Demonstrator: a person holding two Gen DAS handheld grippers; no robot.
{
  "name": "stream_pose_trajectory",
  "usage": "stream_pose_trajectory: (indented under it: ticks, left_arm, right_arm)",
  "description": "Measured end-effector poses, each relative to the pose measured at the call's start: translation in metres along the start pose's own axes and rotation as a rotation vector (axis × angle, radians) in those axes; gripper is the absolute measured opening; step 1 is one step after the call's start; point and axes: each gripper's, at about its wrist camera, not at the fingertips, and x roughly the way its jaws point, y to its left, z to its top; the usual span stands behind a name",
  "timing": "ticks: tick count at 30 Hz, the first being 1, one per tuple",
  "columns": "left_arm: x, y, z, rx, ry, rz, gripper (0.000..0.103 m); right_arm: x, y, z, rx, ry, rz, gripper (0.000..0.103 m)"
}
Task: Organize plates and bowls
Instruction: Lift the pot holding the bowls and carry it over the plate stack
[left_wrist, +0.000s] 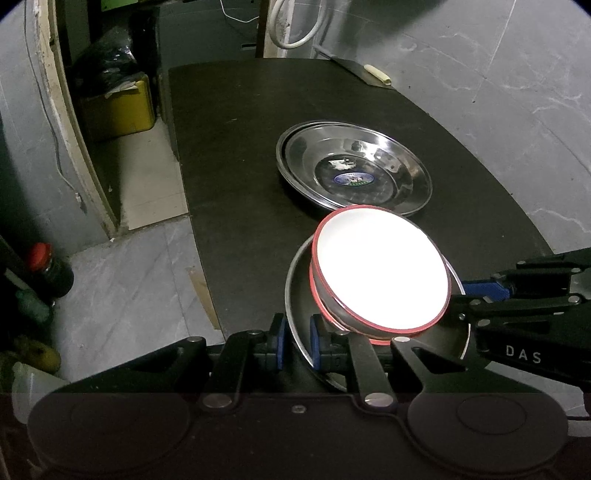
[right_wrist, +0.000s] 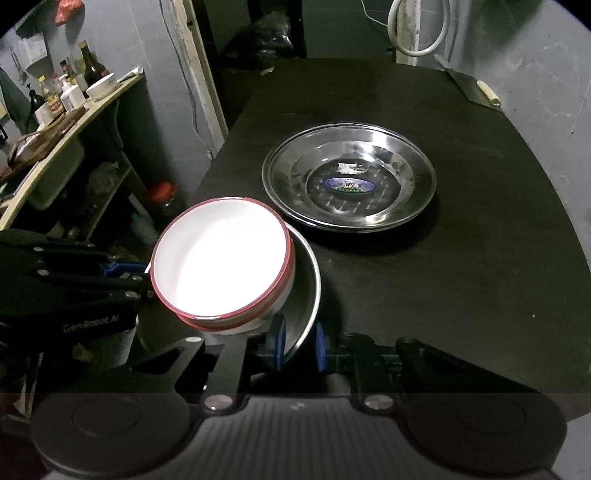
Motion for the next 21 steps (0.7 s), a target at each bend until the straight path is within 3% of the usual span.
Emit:
stream_pose_trajectory:
  ticks: [21]
  left_arm:
    - [-0.005,-0.003,0.017,-0.075,-0.043,-0.080,0.009]
  right_arm:
    - [-0.023,-0.019,0.000,0.054,-0.074,0.009,0.019]
